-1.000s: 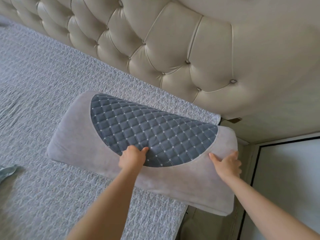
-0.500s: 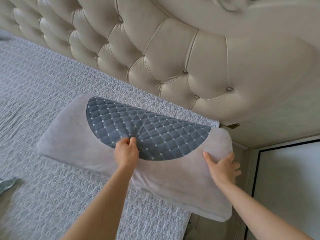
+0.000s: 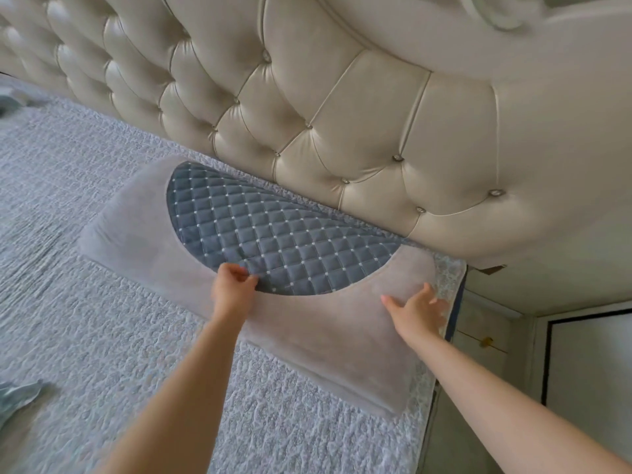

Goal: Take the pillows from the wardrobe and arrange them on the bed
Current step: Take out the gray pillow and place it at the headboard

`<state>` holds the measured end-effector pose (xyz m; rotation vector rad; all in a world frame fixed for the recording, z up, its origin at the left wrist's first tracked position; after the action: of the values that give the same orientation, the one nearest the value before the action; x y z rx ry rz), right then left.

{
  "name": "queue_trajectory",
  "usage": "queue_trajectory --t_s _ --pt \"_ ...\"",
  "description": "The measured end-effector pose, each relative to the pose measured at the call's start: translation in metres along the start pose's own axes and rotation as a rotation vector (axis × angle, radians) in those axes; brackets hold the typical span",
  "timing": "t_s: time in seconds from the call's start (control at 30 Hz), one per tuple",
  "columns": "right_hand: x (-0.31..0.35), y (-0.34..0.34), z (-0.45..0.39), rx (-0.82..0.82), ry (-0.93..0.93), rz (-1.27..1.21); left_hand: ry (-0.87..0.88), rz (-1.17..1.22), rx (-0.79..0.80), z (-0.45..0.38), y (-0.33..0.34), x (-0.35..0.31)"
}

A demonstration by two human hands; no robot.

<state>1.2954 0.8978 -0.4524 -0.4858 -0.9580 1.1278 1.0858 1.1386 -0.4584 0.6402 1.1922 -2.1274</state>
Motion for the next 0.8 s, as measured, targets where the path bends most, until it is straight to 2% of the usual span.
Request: queue_trajectory --t_s 0.03,0.1,0.17,0.23,0.33,0.47,0.6,0.8 --pt "0.000 0.000 -0.003 -0.002 0.021 -0.013 -0.031 -0.011 -0.095 0.004 -0.004 0.009" --pt "-0.003 -0.003 -0.010 0.006 0.091 -0.080 -0.223 -0.058 -0.229 0.009 -0.012 0.025" --pt "-0.011 -0.003 -0.015 0.069 0.222 -0.250 -0.450 0.021 -0.266 0.012 -0.018 0.039" --pt "-0.017 -0.001 -0.017 0.173 0.345 -0.425 -0.570 0.251 -0.224 0.010 -0.017 0.049" --pt "-0.017 0.002 -0.019 0.225 0.345 -0.513 -0.549 0.613 -0.038 0.002 -0.009 0.065" --pt "-0.023 0.011 -0.020 0.151 0.247 -0.524 -0.470 0.777 0.125 0.001 -0.005 0.075" --pt "-0.019 0.012 -0.025 0.130 0.155 -0.549 -0.428 0.846 0.138 -0.007 -0.005 0.064" --pt "-0.006 0.029 -0.034 0.183 0.110 -0.556 -0.364 0.878 0.062 -0.028 -0.004 0.050"
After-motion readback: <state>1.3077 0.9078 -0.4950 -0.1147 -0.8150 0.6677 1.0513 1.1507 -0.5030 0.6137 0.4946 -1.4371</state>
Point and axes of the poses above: each hand's wrist, its own z-axis away from the middle knuckle, its own y-axis out of the palm, x = y × z, the point moved 3 cm from there along -z, towards the middle knuckle
